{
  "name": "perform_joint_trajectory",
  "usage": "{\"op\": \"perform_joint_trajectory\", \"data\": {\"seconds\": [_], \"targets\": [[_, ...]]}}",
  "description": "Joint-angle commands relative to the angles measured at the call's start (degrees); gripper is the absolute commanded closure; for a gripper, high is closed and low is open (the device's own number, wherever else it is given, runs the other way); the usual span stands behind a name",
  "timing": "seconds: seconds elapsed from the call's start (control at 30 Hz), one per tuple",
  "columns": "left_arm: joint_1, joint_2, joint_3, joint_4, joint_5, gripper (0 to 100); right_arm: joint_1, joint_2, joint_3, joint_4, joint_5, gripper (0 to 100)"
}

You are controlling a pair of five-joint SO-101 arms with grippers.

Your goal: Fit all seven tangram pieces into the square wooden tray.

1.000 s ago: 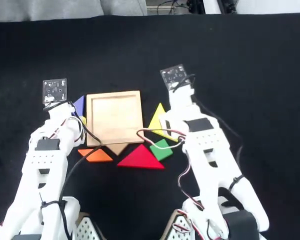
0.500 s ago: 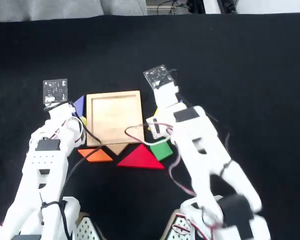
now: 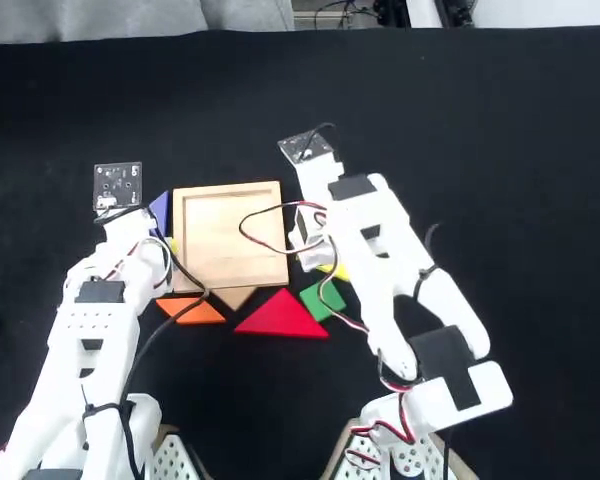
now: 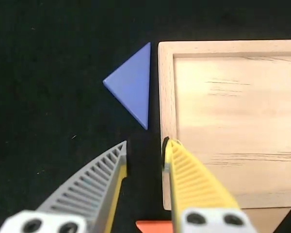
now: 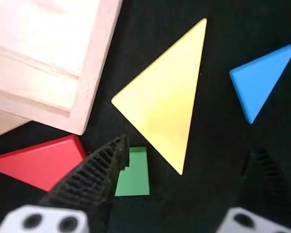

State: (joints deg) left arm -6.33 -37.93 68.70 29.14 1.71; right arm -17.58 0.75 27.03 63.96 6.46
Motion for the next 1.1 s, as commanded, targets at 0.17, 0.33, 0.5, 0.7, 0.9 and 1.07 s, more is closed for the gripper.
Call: {"op": "perform_joint_trajectory", "data": {"seconds": [0.17,0.33,0.5,0.7,0.9,1.07], "targets": [[-4.18,-0.62,-1.1,-0.97,0.26,86,-0.44,-2.15,0.75,-6.33,0.79,63.0],[-4.44,-0.62,-1.1,-0.97,0.26,86,-0.44,1.01,-0.92,-8.44,0.79,62.9],[-3.74,-0.62,-1.1,-1.58,0.44,86,-2.37,2.86,-2.33,-8.35,0.7,62.1],[-4.0,-0.62,-0.48,-2.9,0.35,86,-4.84,2.77,-2.33,-8.62,0.18,59.9],[-3.91,-0.62,0.48,-3.08,0.35,86,-4.66,2.68,-2.59,-8.62,0.18,59.9],[-4.0,-0.26,0.48,-3.08,0.35,86,-4.84,2.95,-5.14,-7.38,0.18,59.9]]}}
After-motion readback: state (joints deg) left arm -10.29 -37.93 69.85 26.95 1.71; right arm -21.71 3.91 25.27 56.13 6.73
